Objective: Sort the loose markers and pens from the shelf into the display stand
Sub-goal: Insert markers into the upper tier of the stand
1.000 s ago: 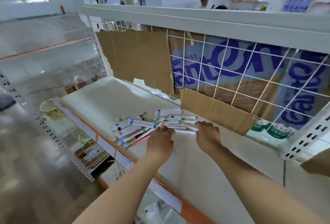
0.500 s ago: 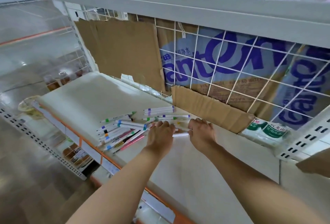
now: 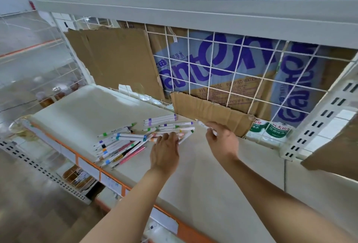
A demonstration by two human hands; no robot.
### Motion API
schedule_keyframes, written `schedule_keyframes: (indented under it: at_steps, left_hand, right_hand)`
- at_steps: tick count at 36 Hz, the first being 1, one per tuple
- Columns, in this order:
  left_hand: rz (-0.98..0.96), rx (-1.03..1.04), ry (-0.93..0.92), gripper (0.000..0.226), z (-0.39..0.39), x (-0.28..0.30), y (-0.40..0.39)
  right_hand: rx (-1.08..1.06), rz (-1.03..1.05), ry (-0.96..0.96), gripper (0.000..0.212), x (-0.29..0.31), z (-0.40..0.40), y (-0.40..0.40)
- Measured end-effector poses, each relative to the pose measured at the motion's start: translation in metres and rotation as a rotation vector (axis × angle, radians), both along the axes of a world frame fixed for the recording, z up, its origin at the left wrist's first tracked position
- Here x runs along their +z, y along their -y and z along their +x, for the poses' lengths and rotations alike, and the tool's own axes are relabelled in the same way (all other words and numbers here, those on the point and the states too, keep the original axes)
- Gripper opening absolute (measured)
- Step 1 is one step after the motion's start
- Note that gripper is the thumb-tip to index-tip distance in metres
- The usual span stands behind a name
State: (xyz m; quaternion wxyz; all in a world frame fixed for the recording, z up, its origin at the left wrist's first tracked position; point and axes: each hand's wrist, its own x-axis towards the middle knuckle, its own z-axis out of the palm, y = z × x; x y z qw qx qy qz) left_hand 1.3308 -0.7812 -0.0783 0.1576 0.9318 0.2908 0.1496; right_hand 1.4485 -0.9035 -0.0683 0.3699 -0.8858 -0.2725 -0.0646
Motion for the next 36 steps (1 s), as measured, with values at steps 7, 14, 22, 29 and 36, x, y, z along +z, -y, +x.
schedule_keyframes:
  at_steps: [7,14,22,29,36]
  left_hand:
    - [-0.119,0.002,0.172,0.022,0.011,0.014,0.016]
    - [-0.176,-0.147,0.235,0.019,0.015,0.012,0.03]
    - [-0.278,-0.274,0.26,0.018,0.03,0.014,0.046]
    - [-0.364,-0.417,0.28,0.011,0.036,0.013,0.071]
    - [-0.444,-0.569,0.287,0.009,0.037,0.017,0.116]
  right_hand:
    - [-0.033,0.138,0.04,0.024,0.003,-0.005,0.025]
    - [-0.149,0.222,0.131,0.008,0.008,-0.014,0.051]
    - [-0.42,0.128,0.118,0.019,0.012,-0.036,0.09]
    - [-0.647,0.16,0.099,0.012,0.01,-0.064,0.135]
    - [-0.805,0.13,0.051,0.015,0.008,-0.088,0.192]
